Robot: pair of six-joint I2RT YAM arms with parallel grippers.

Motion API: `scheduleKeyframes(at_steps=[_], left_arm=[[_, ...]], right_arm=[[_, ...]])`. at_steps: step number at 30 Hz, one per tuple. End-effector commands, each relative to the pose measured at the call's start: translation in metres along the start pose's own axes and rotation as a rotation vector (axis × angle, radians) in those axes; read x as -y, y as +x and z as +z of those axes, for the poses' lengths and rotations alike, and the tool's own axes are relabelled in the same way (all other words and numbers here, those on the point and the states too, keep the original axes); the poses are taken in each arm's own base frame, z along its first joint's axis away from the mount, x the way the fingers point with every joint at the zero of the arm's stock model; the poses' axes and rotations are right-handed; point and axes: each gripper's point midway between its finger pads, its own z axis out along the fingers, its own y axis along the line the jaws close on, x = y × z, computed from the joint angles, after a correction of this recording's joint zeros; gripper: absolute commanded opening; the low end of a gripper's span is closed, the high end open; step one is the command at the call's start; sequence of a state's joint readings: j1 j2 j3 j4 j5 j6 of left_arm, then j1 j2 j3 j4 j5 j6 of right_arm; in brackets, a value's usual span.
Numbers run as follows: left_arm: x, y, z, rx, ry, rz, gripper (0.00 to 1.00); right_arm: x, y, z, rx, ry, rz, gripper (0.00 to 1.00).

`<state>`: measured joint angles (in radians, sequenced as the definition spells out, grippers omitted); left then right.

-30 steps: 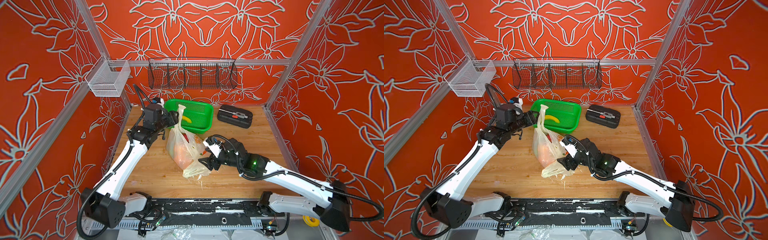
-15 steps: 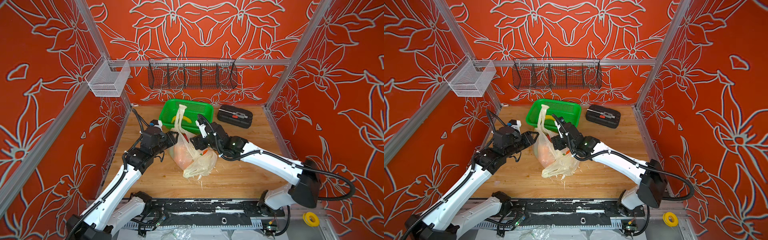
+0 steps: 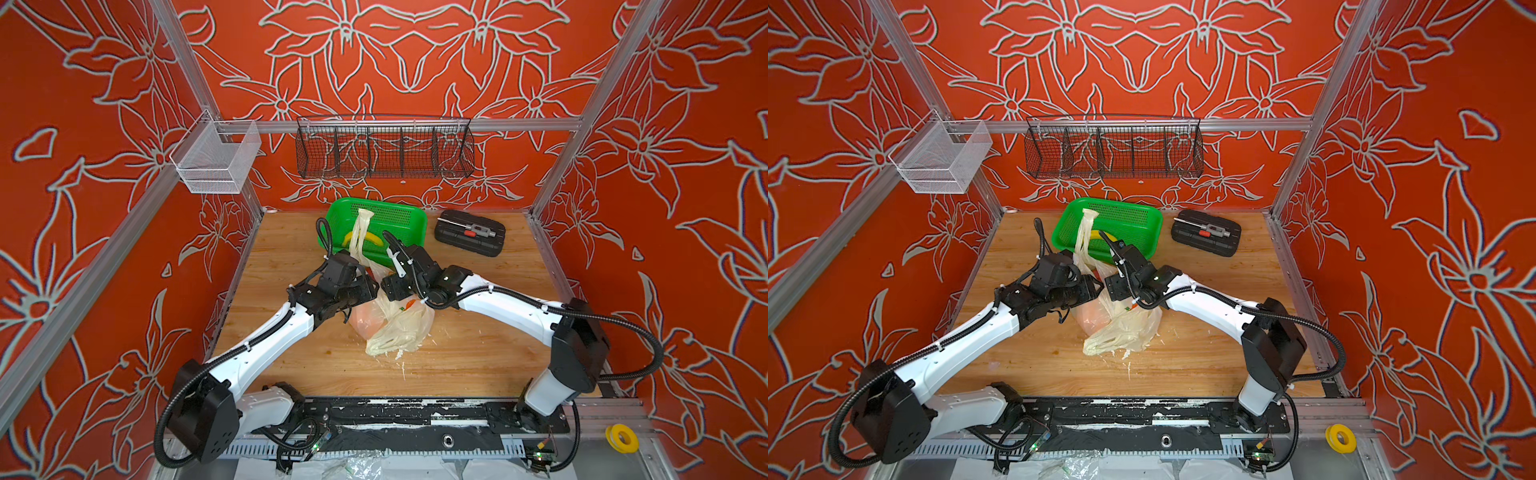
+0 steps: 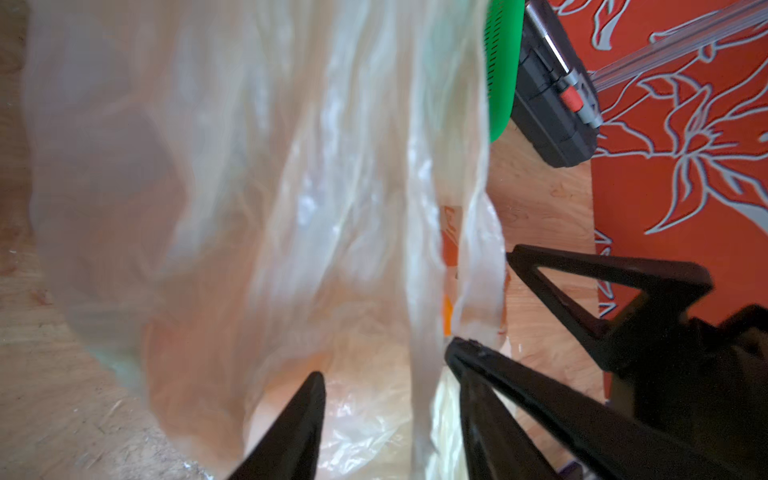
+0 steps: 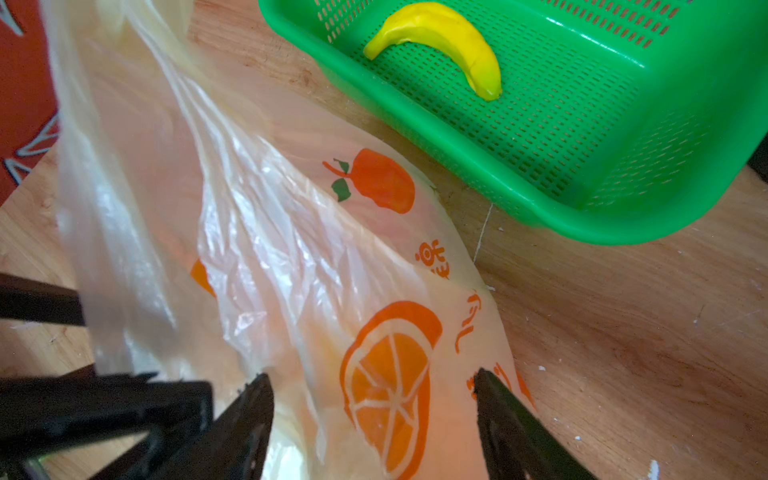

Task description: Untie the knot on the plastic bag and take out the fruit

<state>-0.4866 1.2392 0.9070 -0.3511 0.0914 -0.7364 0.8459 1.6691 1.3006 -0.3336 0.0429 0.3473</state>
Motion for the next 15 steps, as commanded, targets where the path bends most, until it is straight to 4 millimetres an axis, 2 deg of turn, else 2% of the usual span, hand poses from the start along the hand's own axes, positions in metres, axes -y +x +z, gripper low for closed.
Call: scheduleKeyframes(at_steps=[1, 4, 8, 12, 15], left_arm=[[0.002, -0.004, 0.005, 0.004, -0.012, 0.012, 0.40], [-0.004, -0.001, 0.007, -0.004, -0.039, 0.005, 0.24], [-0.011, -0.001, 0.000, 0.015, -0.060, -0.002, 0.07], [-0.024, 0.007, -0.013, 0.020, -0.097, -0.005, 0.00], [-0.041, 0.019, -0.026, 0.012, -0.143, -0.024, 0.00]], right_arm=[[-0.009, -0.007, 0.007, 0.001, -0.038, 0.005, 0.70], [-0.009, -0.005, 0.014, -0.009, -0.041, 0.009, 0.55], [-0.003, -0.007, 0.018, -0.003, -0.032, 0.021, 0.26], [0.013, -0.014, 0.016, 0.022, -0.023, 0.062, 0.11], [0.035, -0.019, 0.015, 0.044, -0.014, 0.101, 0.07]])
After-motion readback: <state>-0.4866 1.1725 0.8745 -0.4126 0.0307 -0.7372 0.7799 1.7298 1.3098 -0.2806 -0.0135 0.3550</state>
